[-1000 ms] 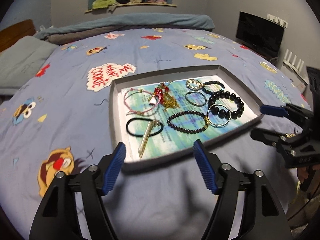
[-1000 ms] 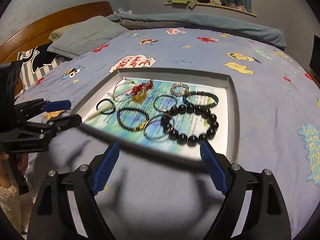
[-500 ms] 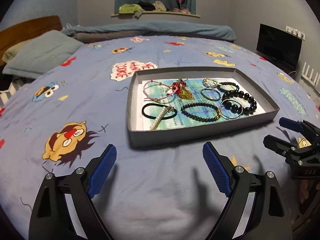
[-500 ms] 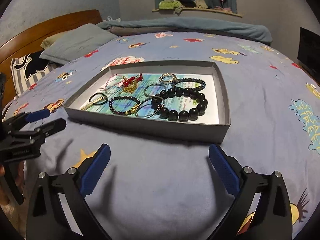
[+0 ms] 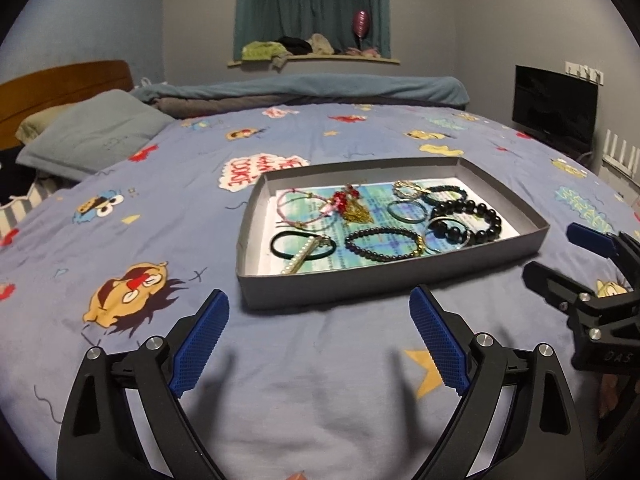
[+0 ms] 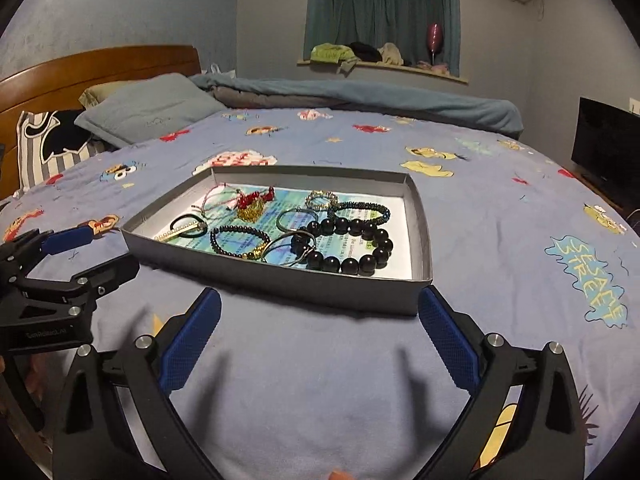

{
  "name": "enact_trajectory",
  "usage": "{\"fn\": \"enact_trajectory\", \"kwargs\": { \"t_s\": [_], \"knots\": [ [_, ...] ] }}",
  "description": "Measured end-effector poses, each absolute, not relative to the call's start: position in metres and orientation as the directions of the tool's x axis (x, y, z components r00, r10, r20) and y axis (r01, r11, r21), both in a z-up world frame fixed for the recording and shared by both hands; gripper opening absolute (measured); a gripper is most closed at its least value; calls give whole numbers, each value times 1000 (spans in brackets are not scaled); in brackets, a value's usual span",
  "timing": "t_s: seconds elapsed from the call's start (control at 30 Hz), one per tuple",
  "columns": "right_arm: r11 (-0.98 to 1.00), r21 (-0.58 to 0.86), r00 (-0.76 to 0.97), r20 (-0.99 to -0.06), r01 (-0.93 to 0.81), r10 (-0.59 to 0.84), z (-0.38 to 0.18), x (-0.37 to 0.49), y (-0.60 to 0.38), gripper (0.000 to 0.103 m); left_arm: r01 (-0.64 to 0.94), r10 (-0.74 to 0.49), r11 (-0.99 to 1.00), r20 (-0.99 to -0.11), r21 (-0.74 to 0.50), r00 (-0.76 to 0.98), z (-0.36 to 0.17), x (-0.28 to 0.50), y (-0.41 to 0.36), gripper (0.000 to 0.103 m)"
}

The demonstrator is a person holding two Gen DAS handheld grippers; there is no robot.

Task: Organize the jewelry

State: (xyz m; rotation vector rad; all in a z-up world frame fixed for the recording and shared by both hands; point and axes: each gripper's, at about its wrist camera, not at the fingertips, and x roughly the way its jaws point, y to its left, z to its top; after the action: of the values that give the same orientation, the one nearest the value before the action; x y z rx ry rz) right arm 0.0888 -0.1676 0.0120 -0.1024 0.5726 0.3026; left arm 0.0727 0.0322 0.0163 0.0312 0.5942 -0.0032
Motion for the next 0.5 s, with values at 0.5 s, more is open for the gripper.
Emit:
{"fn": "enact_trajectory", "kwargs": {
  "t_s": [0.5],
  "knots": [
    [961, -14, 827, -513, -276, 231, 13, 86, -172, 97, -16, 29, 999, -525, 29, 851, 17, 70, 34, 92]
  ]
}}
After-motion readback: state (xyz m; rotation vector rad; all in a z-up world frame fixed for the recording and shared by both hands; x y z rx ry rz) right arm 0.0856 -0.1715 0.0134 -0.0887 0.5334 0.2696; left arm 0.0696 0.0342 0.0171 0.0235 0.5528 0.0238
